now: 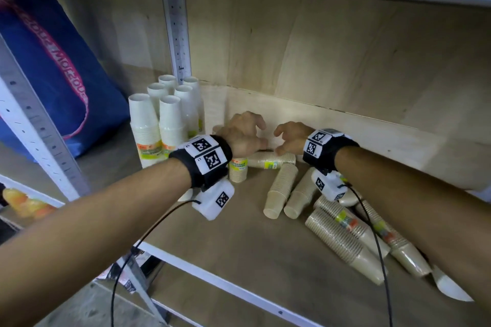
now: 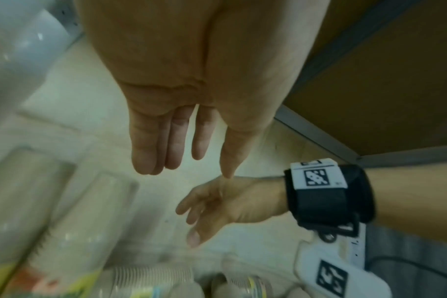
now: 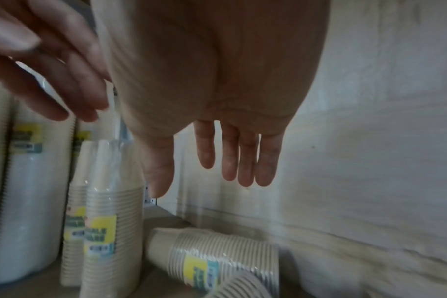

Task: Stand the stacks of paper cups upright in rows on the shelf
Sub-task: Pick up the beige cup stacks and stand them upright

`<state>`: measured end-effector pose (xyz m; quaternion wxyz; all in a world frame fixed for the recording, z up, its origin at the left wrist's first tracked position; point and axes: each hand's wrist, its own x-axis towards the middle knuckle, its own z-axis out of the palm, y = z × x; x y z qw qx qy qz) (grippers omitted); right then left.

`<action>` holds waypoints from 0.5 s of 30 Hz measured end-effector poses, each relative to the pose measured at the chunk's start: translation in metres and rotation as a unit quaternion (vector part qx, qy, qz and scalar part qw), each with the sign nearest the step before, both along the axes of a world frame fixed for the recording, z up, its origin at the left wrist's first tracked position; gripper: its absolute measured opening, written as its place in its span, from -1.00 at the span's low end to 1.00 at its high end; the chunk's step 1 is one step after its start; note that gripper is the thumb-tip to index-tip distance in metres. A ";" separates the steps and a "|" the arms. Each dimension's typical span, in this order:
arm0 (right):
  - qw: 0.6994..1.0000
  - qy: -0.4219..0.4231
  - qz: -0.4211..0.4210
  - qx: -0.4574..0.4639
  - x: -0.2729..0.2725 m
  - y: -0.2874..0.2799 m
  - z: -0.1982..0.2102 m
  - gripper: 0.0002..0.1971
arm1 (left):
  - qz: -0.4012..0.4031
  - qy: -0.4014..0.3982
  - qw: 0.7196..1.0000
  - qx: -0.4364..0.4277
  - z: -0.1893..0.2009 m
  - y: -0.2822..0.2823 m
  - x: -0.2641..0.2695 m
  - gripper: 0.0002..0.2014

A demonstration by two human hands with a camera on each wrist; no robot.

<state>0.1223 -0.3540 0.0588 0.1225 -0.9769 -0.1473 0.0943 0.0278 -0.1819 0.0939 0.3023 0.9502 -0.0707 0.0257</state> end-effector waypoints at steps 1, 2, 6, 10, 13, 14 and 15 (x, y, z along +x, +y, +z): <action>1.000 0.000 0.003 -0.005 0.000 -0.003 -0.003 -0.38 | -0.013 0.010 1.000 -0.014 -0.007 -0.005 -0.003 -0.60; 1.000 -0.002 0.006 -0.006 0.001 -0.005 -0.007 -0.37 | -0.026 0.021 0.999 -0.027 -0.017 -0.010 -0.006 -0.64; 1.000 0.006 0.019 -0.011 0.007 -0.012 -0.025 -0.33 | -0.045 0.069 0.997 0.010 -0.057 -0.027 -0.012 -0.62; 0.999 0.030 0.027 -0.013 0.018 -0.012 -0.039 -0.31 | -0.050 0.133 0.990 0.024 -0.089 -0.034 -0.014 -0.47; 0.998 0.041 0.037 -0.022 0.026 -0.008 -0.046 -0.27 | -0.038 0.142 0.989 0.018 -0.104 -0.040 -0.016 -0.47; 0.998 0.045 0.040 -0.025 0.029 -0.007 -0.047 -0.25 | -0.033 0.144 0.989 0.018 -0.107 -0.042 -0.017 -0.39; 0.997 0.047 0.046 -0.027 0.031 -0.006 -0.048 -0.25 | -0.029 0.144 0.989 0.022 -0.111 -0.043 -0.017 -0.31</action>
